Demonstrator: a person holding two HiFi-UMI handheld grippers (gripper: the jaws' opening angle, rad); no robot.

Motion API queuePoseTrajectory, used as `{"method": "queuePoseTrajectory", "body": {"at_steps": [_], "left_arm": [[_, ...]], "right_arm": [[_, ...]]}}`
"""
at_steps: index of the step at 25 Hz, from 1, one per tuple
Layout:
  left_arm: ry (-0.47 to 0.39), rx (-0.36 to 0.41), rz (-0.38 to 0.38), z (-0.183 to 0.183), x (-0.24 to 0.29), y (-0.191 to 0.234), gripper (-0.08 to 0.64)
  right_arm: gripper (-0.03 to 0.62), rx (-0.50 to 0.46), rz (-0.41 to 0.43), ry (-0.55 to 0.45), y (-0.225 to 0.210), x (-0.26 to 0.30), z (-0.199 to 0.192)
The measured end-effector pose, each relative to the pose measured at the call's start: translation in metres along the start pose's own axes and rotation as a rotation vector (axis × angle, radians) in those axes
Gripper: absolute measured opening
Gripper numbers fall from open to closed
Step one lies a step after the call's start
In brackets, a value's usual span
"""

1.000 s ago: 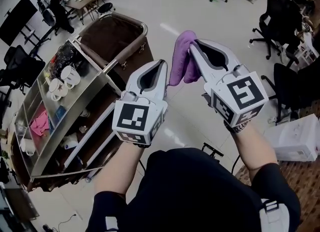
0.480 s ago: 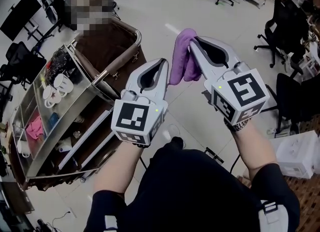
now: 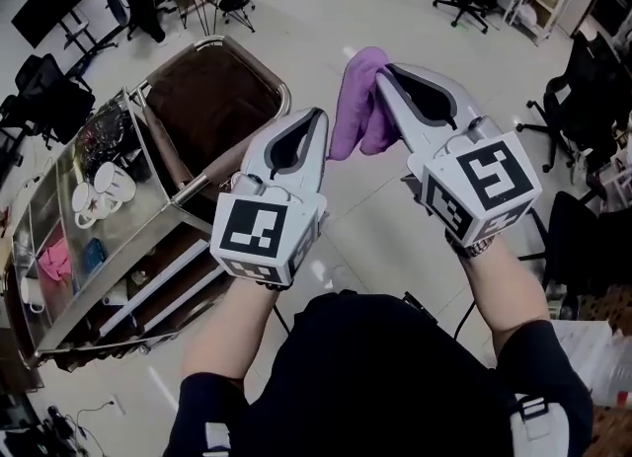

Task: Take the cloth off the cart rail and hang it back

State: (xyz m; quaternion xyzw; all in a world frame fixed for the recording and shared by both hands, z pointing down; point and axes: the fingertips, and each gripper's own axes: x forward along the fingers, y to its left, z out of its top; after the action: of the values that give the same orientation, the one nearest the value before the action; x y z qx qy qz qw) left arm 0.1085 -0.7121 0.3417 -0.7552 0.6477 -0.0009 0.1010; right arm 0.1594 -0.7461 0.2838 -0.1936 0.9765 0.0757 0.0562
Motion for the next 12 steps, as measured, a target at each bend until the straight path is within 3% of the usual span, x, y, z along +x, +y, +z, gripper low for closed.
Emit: {"method": "queuePoseTrajectory", "body": {"at_steps": [12], "left_arm": [[0.029,0.038,0.134,0.003,0.054,0.052,0.003]], "right_arm": [[0.031,0.016,0.136,-0.036,-0.051,0.074,0.008]]}}
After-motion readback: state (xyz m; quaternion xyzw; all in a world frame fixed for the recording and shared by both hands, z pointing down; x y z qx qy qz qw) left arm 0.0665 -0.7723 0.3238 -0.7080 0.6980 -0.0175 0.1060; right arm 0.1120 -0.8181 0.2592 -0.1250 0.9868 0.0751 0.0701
